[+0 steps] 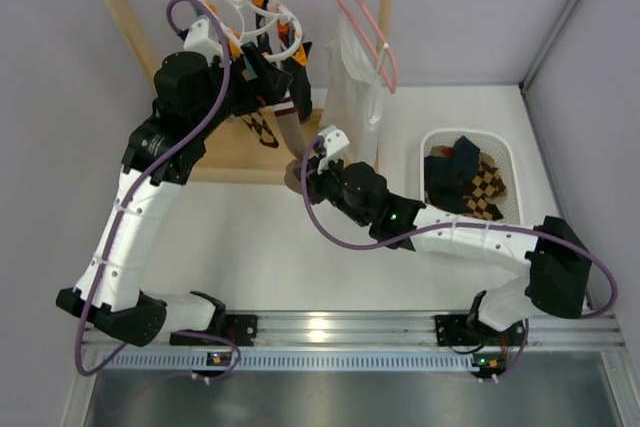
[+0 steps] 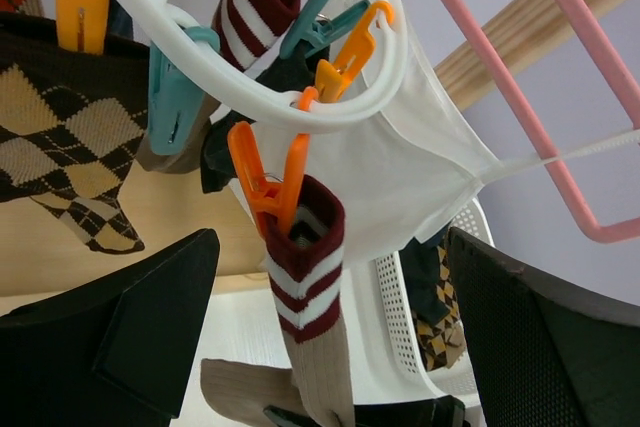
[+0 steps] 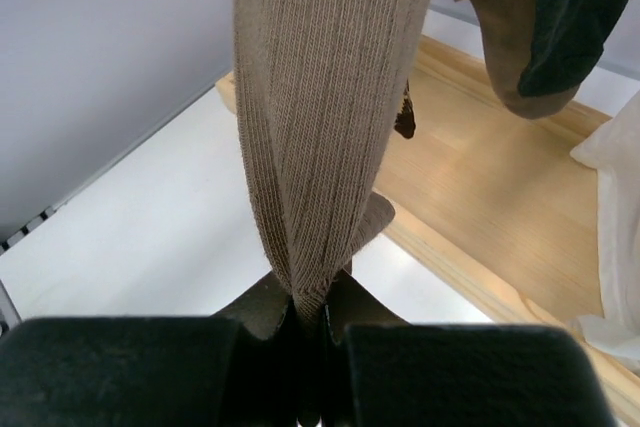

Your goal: Remove the socks clipped to the hanger

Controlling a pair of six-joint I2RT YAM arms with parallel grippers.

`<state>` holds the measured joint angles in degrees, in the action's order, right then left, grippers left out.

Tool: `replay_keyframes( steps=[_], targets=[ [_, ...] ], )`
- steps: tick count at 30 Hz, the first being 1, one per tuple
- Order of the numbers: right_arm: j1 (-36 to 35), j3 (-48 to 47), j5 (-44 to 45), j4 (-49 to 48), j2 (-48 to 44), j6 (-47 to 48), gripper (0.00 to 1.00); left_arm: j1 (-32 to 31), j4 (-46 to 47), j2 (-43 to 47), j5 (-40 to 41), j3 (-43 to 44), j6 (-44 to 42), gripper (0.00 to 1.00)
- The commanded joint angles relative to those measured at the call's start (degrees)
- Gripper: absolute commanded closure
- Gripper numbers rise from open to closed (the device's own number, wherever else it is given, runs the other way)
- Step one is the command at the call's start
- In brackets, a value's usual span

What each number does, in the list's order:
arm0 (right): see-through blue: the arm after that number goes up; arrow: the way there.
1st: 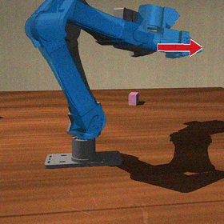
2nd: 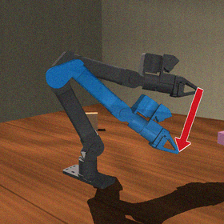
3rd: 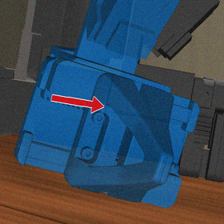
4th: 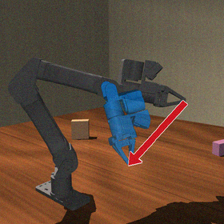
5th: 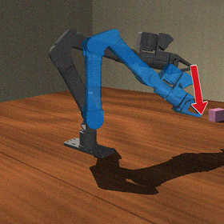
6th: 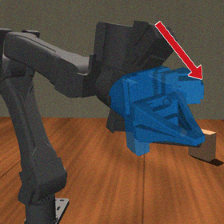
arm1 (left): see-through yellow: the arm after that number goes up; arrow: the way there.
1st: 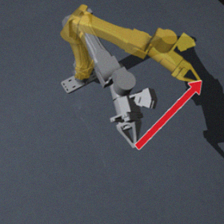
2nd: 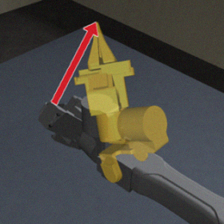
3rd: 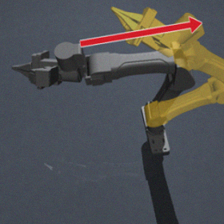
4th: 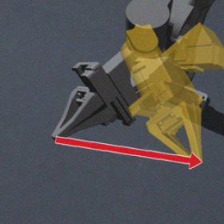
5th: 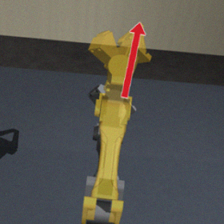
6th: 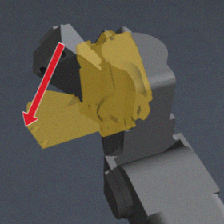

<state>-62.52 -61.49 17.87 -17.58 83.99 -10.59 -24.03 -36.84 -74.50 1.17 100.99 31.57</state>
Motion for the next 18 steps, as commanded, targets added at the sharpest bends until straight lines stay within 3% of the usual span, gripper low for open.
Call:
replay_keyframes(
  steps=[1,6,18],
  targets=[
    [-0.76,1.29,-2.75,1.15,-3.38,-1.19,0.99,0.13,3.26,0.23,2.43,2.81,-1.42,0.02],
    [-0.23,3.13,-4.24,1.15,-5.32,-2.15,0.99,2.58,3.88,-1.34,-0.63,3.34,-1.87,0.02],
    [0.91,3.22,-5.74,2.03,-7.52,-2.77,0.98,3.64,11.17,-4.69,-8.2,1.58,-1.16,0.2]
  ],
)
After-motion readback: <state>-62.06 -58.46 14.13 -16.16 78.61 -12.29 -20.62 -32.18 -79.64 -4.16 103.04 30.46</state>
